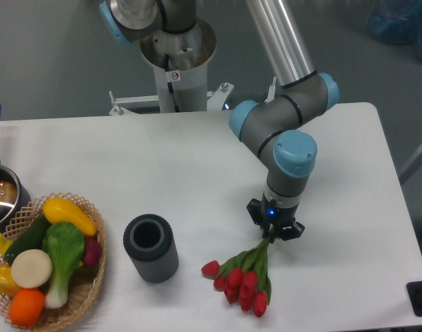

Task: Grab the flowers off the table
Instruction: 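Lift the gripped tulip bunch up off the table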

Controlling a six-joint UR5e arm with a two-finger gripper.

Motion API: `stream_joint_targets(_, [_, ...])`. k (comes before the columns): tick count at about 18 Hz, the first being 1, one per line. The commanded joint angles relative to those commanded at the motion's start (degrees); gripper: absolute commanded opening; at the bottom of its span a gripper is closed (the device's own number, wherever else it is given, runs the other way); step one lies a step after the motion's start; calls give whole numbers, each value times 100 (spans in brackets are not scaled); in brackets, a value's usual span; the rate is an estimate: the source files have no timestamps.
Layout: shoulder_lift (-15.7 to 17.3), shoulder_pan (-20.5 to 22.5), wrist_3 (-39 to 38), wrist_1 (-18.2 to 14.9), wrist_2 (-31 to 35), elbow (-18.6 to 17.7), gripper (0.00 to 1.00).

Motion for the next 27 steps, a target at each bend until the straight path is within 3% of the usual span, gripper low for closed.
stream_joint_targets(8, [114,97,18,-9,-219,184,21])
stream_joint_targets(16, [764,369,-61,-9,-1572,404,21])
stream_joint_targets(24, [870,316,-825,0,-2583,1221,21])
stream_joint_targets(27, [1045,413,-905,-9,-2803,1283,21])
